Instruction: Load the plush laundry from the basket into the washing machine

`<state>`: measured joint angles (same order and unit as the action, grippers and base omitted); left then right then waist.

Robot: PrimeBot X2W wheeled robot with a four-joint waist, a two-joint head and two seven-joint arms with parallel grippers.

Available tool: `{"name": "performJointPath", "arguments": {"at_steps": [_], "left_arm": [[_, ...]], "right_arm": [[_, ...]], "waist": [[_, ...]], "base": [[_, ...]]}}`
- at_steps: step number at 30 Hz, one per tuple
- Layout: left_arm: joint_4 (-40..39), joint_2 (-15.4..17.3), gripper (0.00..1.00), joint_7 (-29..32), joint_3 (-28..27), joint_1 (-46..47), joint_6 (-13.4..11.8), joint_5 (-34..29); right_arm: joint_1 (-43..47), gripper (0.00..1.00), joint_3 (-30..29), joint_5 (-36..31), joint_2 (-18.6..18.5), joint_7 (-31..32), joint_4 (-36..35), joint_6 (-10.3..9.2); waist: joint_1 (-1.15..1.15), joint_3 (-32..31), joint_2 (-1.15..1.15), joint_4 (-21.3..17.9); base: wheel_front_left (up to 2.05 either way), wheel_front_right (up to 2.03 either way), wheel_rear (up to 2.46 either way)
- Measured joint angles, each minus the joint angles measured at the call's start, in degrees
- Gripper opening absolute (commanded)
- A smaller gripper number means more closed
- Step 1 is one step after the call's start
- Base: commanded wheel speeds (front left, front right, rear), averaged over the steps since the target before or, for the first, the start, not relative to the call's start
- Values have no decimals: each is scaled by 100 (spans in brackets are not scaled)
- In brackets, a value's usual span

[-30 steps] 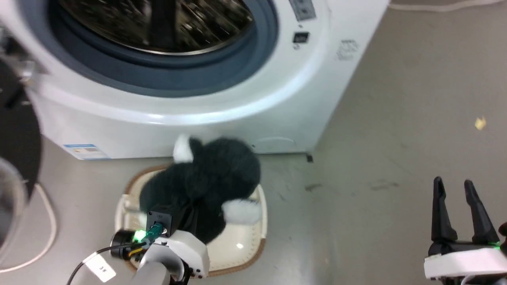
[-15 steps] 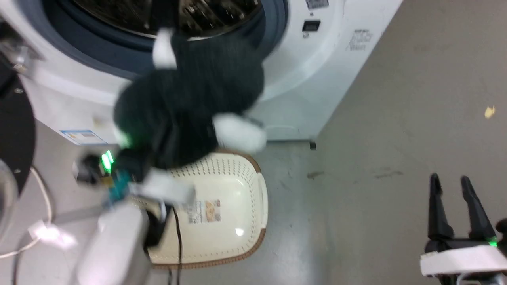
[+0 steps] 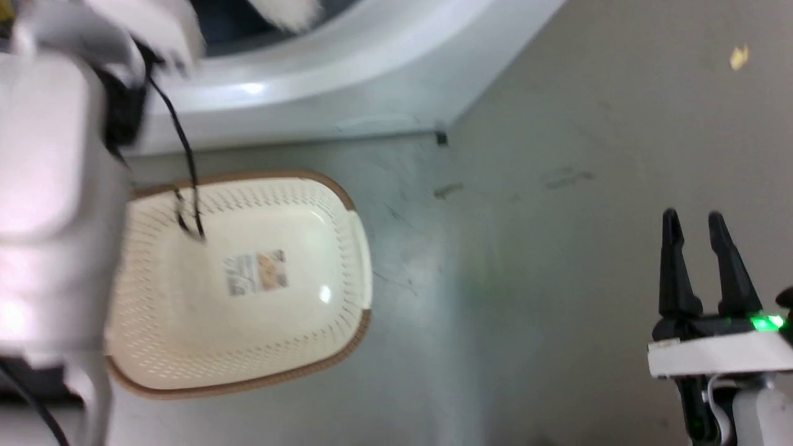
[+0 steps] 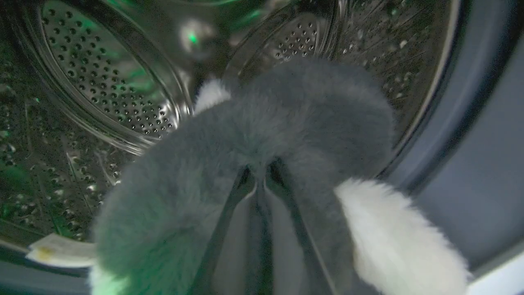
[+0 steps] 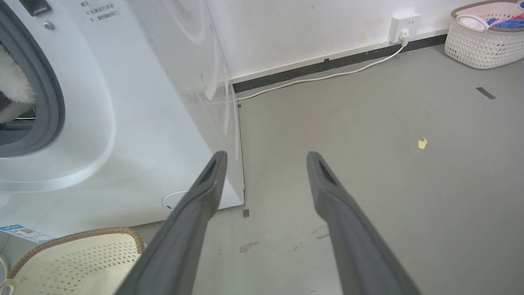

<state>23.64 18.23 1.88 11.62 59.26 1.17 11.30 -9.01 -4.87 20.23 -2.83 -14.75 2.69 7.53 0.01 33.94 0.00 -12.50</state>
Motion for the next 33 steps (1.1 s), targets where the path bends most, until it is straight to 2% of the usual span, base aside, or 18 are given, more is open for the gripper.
{"name": "performJointPath", "arguments": {"at_steps": [7,12,19,20,21,25,27,28,30,33], "left_arm": [[889,370,0,319,-111,1678,-86,-229],[1838,549,0,670,47,2557,-90,-454],[2608,509,0,530,283,2709,2,-568],[2608,509,56,530,283,2709,2,-568],[2751,510,100,374,336,2710,1,-604],[2930,443,100,149,369,2711,1,-597],[3063,339,100,-177,425,2661,46,-552],[3175,213,100,-565,411,2400,57,-442],[3226,178,100,-668,407,2242,52,-412],[3284,-4,100,-1200,377,1443,98,-201]], "right_arm": [[-413,100,197,316,0,1,48,0],[-480,100,327,467,-1,1,69,0],[-565,100,322,499,-1,1,109,0],[-565,100,322,499,-1,1,109,0],[-564,100,308,469,-1,1,104,0],[-549,100,229,335,-1,0,89,0],[-520,100,114,221,-1,1,85,1],[-478,100,24,92,-2,1,58,0],[-445,100,30,18,-2,1,48,0],[-330,100,46,-305,-2,1,29,1]], "waist": [[0,663,0,-412],[0,1068,0,-740],[0,1228,0,-842],[0,1228,0,-842],[0,1182,0,-809],[0,1070,0,-734],[-1,890,0,-635],[-1,618,0,-529],[-1,506,0,-491],[-1,2,0,-327]], "base": [[0,0,0],[0,0,0],[0,0,0],[0,0,0],[0,0,0],[0,0,0],[0,0,0],[0,0,0],[0,0,0],[0,0,0]]}}
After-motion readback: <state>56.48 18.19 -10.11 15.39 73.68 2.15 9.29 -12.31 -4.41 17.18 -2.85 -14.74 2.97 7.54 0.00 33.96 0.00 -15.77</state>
